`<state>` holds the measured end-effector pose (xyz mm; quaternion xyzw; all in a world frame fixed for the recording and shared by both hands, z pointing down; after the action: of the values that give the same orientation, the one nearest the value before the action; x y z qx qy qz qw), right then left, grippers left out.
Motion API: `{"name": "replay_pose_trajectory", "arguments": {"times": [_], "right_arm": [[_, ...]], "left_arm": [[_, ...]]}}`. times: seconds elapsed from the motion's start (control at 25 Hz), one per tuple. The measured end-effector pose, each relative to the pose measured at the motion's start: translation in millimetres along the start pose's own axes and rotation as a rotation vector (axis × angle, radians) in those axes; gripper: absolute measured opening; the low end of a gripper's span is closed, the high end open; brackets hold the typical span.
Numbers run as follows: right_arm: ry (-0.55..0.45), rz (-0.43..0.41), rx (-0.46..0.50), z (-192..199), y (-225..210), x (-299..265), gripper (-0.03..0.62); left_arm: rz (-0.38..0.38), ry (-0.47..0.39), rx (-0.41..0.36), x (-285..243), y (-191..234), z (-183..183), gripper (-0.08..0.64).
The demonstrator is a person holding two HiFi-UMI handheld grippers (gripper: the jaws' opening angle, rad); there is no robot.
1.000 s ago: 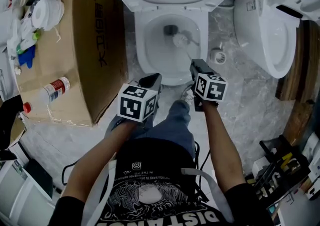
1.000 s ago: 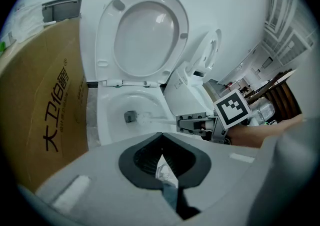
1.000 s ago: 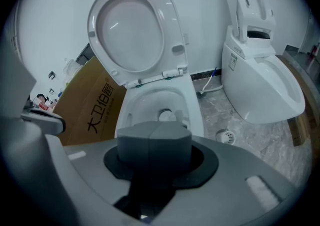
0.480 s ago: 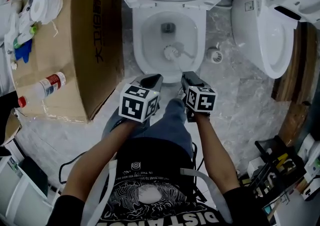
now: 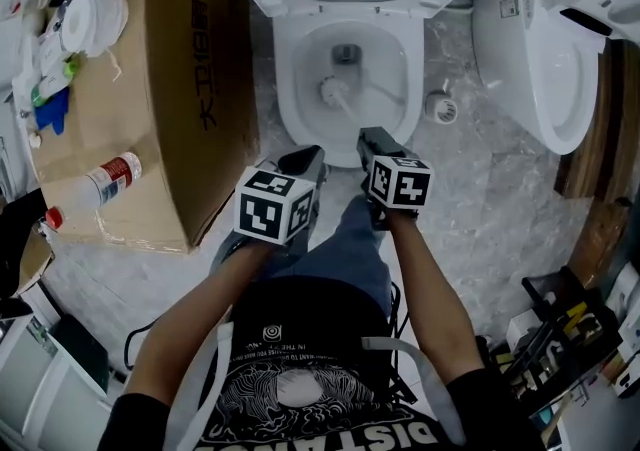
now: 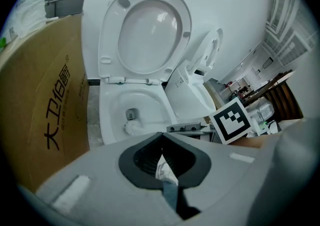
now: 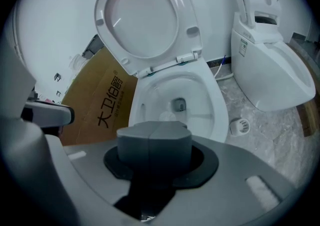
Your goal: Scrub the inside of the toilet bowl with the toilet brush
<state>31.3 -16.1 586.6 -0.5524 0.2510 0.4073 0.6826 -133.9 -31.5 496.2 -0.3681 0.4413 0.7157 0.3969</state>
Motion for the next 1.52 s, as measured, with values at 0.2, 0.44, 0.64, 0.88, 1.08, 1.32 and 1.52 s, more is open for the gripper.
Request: {"name": "replay_pose_trajectory", "arguments": {"times": [0.2, 0.44, 0.64, 0.88, 1.08, 1.32, 1.52], "right_arm": [[-0.009, 0.04, -0.047, 4, -14, -2, 0.149], [-0.044, 0.098, -0.115, 0, -27, -15, 0.149], [-0.069, 0.114, -0.127, -16, -32, -37, 0.149], [-0.066, 0.125, -0.117, -22, -33, -40, 0.149], [-0.02, 0.116, -0.083, -6, -24, -16, 0.149], [-0.009, 0.087, -0.043, 3, -10, 25, 0.149], [-0.029, 0.034, 0.031, 0, 2, 63, 0.149]], "left_arm": [[0.011, 0.005, -0.005, 0, 4, 0, -0.008], [0.012, 0.019, -0.002, 2, 13, 3, -0.008], [-0.016, 0.029, 0.01, 5, 29, 3, -0.008], [-0.028, 0.047, -0.012, 8, 34, 4, -0.008], [-0.019, 0.025, -0.013, 12, 22, -3, -0.008], [0.001, -0.012, -0.02, 19, -2, -13, -0.008], [0.004, -0.05, -0.029, 27, -34, -17, -0.008]]}}
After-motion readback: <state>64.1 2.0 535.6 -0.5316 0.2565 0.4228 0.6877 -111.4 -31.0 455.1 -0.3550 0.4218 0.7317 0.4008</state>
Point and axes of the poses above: the fingertips, and each gripper's own axes: x backward along the fingers, y to its left, z out of its underside, the point moved 7 cm from there along x, backward along the fingers, and after that the axes turned 9 degrees about -z, right-handed, at the moved point
